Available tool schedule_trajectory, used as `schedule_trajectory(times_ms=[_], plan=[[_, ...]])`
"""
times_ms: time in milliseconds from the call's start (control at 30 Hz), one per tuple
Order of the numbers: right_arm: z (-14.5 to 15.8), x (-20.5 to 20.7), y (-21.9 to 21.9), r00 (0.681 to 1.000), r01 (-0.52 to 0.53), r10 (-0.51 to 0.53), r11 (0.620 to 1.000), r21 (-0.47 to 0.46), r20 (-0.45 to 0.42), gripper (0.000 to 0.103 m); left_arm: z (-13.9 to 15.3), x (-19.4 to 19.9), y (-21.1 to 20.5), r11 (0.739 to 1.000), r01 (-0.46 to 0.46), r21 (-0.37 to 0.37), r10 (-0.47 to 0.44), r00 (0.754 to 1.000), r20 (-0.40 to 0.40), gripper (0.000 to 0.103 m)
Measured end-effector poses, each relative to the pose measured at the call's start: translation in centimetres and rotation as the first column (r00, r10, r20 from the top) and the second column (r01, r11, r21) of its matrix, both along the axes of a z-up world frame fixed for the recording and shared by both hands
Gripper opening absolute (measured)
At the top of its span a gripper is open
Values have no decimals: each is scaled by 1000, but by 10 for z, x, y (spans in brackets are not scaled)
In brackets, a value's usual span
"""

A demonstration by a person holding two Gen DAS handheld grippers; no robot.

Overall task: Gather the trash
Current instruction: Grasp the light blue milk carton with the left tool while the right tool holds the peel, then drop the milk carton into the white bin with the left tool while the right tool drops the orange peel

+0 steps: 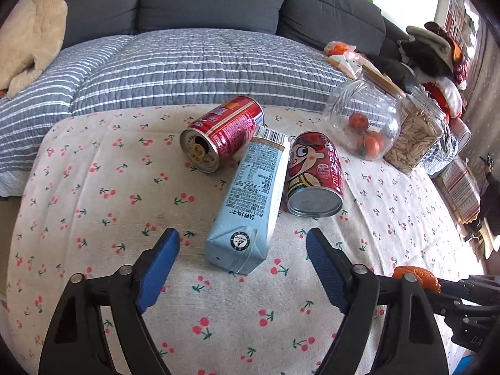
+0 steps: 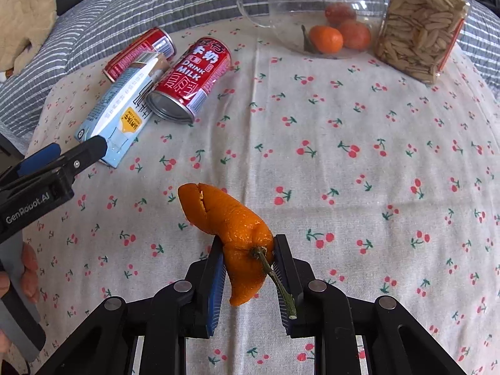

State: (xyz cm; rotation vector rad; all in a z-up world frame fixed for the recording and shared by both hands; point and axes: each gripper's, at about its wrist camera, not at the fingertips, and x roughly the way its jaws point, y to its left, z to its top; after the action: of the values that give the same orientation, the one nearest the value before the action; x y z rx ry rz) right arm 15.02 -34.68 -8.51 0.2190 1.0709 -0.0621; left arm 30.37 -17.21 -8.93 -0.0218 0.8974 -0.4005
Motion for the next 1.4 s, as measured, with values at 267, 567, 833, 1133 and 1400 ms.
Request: schedule_trajectory(times_ms=[267,567,833,1133,1400], plan=[[4,-5,-7,1000,-1,1,1000,3,4,26,9,-5,1,998,27,-55,-26,999,20,40],[30,-26,-13,997,23,-23,1000,13,67,26,57,-43,31,997,36,-62,-30,996,87,39],[58,-47,8,990,13,-21,998,58,139,26,86,-81,84,1000,-9,-3,9,993,115,39],[67,-48,70,984,-66,52,995,78,170,26,96,-110,173,993,-112,27,109,989,95,39],[56,-39,131,977,-156,145,986,62,157,26,85,-126,254,974,-222,51,219,974,49,39]])
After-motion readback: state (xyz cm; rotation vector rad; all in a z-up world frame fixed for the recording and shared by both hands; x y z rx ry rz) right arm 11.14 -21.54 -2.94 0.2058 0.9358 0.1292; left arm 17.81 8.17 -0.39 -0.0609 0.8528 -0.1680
